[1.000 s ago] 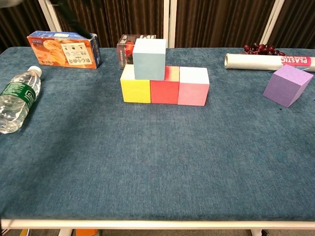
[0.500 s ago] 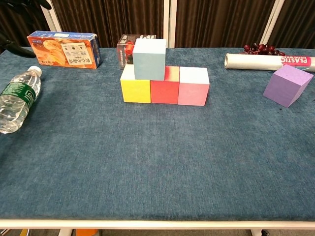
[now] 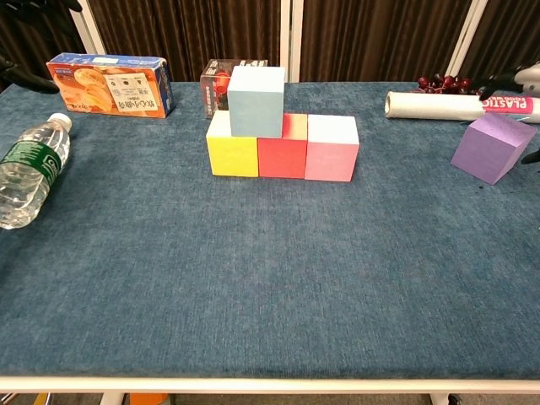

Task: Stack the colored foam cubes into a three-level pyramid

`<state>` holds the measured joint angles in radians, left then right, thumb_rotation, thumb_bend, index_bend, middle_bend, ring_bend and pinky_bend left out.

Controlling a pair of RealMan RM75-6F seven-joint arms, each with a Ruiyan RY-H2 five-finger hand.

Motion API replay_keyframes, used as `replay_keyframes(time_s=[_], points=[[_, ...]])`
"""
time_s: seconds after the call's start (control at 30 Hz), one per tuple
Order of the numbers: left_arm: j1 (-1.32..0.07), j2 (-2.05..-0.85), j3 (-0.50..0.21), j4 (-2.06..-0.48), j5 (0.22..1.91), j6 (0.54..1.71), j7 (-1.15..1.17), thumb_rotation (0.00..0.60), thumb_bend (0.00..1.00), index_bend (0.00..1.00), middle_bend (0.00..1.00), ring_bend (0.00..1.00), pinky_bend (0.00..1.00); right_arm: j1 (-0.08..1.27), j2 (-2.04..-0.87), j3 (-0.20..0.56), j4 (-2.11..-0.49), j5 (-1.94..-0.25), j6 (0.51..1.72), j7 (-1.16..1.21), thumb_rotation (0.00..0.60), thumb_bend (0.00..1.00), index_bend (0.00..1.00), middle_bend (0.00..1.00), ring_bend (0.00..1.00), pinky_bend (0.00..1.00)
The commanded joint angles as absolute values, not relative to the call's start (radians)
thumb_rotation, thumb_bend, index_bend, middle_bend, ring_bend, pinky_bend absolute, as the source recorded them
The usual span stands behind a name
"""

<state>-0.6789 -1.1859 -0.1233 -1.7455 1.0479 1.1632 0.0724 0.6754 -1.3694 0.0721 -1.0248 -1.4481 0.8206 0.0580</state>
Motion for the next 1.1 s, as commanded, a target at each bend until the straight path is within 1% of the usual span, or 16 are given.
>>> replay_keyframes(time_s=[0.03, 0.07, 0.17, 0.23, 0.33, 0.4, 0.57, 0.67, 0.8, 0.87, 1.0, 1.1], points=[[-0.671, -1.183, -0.134, -1.746, 1.052, 1.155, 0.060, 0.600, 0.06, 0.17, 0.25, 0.26, 0.16, 0.688, -1.417, 0.055, -0.966, -1.467, 0.810, 0.105, 0.600, 0.04, 0.00, 0.14, 0.00, 0.00], [-0.666, -1.183, -0.138, -1.745, 1.053, 1.153, 0.054, 0.600, 0.06, 0.17, 0.25, 0.26, 0.16, 0.689, -1.431, 0.055, -0.948, -1.467, 0.813, 0.116, 0.600, 0.06, 0.00, 0.16, 0.00, 0.00], [-0.653, -1.182, -0.145, -1.739, 1.058, 1.152, 0.039, 0.600, 0.06, 0.17, 0.25, 0.26, 0.16, 0.685, -1.457, 0.062, -0.919, -1.464, 0.835, 0.133, 0.600, 0.12, 0.00, 0.24, 0.00, 0.00], [-0.644, -1.182, -0.149, -1.733, 1.063, 1.155, 0.032, 0.600, 0.06, 0.17, 0.25, 0.26, 0.16, 0.680, -1.458, 0.070, -0.926, -1.456, 0.847, 0.144, 0.600, 0.16, 0.00, 0.30, 0.00, 0.00], [-0.626, -1.179, -0.155, -1.730, 1.072, 1.164, 0.016, 0.600, 0.06, 0.17, 0.25, 0.26, 0.16, 0.670, -1.438, 0.092, -0.985, -1.437, 0.880, 0.145, 0.600, 0.19, 0.00, 0.38, 0.00, 0.00], [-0.614, -1.175, -0.156, -1.728, 1.080, 1.169, 0.008, 0.600, 0.06, 0.17, 0.25, 0.26, 0.16, 0.663, -1.418, 0.117, -1.059, -1.399, 0.889, 0.117, 0.600, 0.19, 0.00, 0.39, 0.00, 0.00], [-0.590, -1.172, -0.158, -1.723, 1.094, 1.164, -0.018, 0.600, 0.05, 0.17, 0.25, 0.26, 0.16, 0.666, -1.379, 0.187, -1.278, -1.212, 0.847, -0.046, 0.600, 0.19, 0.00, 0.38, 0.00, 0.00], [-0.580, -1.172, -0.158, -1.715, 1.109, 1.157, -0.035, 0.600, 0.05, 0.17, 0.25, 0.26, 0.16, 0.691, -1.392, 0.212, -1.345, -1.076, 0.828, -0.191, 0.600, 0.19, 0.00, 0.36, 0.00, 0.00], [-0.569, -1.172, -0.162, -1.699, 1.125, 1.151, -0.059, 0.600, 0.05, 0.17, 0.25, 0.26, 0.16, 0.736, -1.430, 0.222, -1.381, -0.936, 0.825, -0.340, 0.600, 0.18, 0.00, 0.33, 0.00, 0.00], [-0.562, -1.171, -0.164, -1.691, 1.133, 1.148, -0.072, 0.600, 0.05, 0.17, 0.25, 0.26, 0.16, 0.759, -1.436, 0.218, -1.392, -0.887, 0.807, -0.388, 0.600, 0.17, 0.00, 0.29, 0.00, 0.00], [-0.552, -1.172, -0.165, -1.672, 1.141, 1.137, -0.095, 0.600, 0.05, 0.17, 0.25, 0.26, 0.16, 0.787, -1.433, 0.205, -1.398, -0.837, 0.767, -0.416, 0.600, 0.14, 0.00, 0.18, 0.00, 0.00], [-0.546, -1.172, -0.170, -1.663, 1.142, 1.133, -0.103, 0.600, 0.05, 0.17, 0.25, 0.26, 0.16, 0.795, -1.418, 0.202, -1.400, -0.838, 0.739, -0.394, 0.600, 0.11, 0.00, 0.14, 0.00, 0.00]])
